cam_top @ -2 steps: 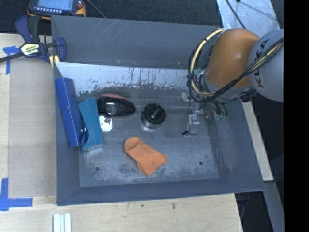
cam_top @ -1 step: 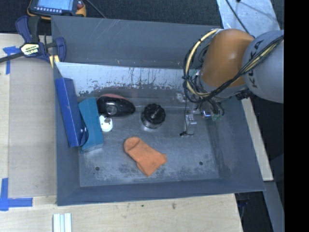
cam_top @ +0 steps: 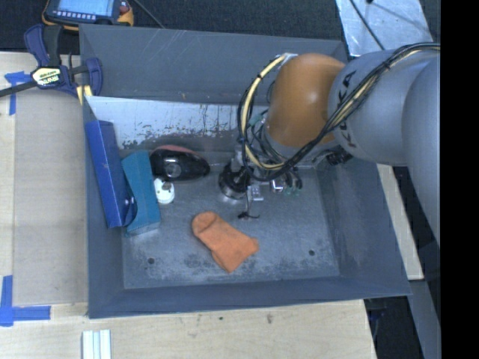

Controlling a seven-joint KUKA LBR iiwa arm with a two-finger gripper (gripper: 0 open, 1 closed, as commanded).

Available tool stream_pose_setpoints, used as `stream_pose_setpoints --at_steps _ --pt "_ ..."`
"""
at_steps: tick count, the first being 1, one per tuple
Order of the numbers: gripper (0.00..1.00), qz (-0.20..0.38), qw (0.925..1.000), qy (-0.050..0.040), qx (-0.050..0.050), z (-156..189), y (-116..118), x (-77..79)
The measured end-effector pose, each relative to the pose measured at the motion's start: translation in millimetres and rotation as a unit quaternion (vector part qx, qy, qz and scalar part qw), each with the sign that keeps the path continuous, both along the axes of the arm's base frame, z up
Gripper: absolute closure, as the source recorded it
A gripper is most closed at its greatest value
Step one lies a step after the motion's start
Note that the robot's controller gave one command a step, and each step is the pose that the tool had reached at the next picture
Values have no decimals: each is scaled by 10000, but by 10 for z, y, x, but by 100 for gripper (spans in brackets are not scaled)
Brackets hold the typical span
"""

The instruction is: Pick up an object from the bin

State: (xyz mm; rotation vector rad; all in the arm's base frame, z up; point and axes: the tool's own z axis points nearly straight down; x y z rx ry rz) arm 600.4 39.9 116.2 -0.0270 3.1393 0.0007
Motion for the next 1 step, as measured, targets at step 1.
stream_pose_setpoints --at_steps 1 --pt "0 725 9974 4 -21 -445 397 -17"
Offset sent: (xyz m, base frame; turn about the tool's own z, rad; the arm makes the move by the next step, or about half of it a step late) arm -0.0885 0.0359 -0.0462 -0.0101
